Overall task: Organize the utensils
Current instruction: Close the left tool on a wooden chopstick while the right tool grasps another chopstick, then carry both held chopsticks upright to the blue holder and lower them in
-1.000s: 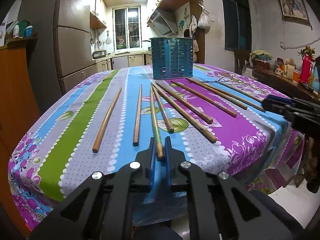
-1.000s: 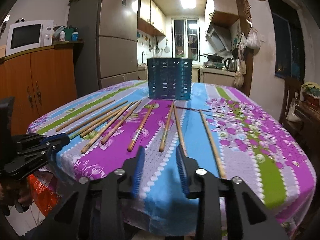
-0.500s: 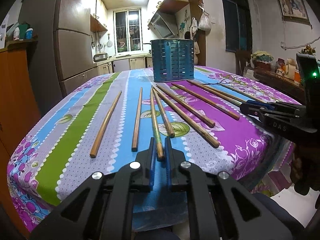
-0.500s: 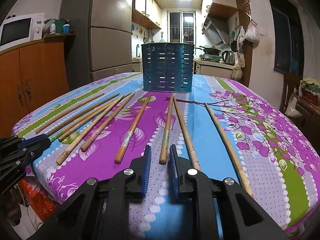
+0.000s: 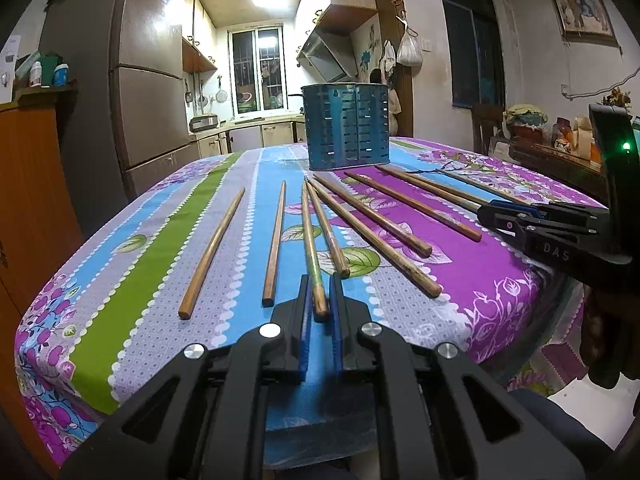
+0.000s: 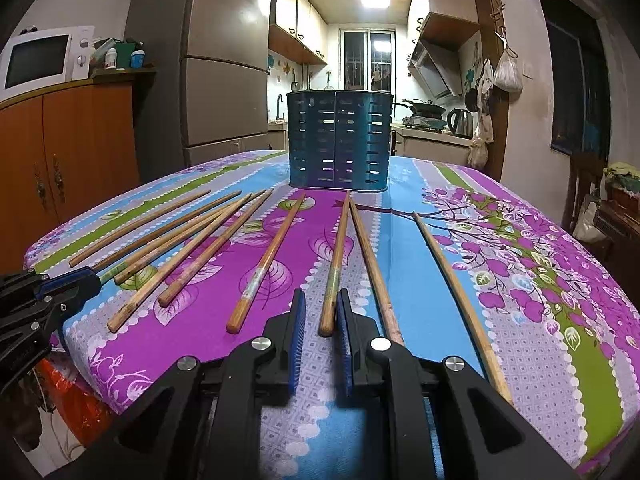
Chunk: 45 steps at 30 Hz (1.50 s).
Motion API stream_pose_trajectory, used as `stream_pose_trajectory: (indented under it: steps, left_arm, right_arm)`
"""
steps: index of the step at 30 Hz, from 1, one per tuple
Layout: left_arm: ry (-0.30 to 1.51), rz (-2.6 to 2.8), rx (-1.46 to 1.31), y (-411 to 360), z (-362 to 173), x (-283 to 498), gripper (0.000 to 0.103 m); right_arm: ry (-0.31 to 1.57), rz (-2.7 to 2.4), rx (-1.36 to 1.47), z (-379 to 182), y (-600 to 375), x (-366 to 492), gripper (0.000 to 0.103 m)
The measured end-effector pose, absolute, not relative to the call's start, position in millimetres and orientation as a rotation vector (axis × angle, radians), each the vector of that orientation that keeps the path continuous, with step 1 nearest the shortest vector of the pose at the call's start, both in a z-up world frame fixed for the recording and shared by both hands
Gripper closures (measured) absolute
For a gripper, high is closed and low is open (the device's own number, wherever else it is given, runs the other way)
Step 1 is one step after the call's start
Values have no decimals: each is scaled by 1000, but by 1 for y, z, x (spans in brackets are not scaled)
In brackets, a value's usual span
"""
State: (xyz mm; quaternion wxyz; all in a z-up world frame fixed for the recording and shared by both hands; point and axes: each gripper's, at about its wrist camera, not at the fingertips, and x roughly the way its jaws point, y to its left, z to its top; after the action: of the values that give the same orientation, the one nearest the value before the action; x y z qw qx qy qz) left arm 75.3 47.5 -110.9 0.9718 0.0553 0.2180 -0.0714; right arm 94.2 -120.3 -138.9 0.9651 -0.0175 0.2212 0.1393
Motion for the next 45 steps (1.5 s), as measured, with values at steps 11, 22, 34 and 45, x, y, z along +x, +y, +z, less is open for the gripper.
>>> stream_pose_trajectory:
  steps: [11,22,34,45]
  left_arm:
    - [433,-139,102,47,-110,76,96]
    - [381,-137,100,48,-91,65,97]
    - [138,-156,118,46,6,70,98]
    - [121,-194,144,35,73,144,98]
  right_arm:
    - [420,272,-19,-141,-121,90,94]
    - [325,260,-19,-102,-128,62,95]
    - [135,294,-81,-18,-133,42,95]
    - [157,377,-78,42,-144,98,95]
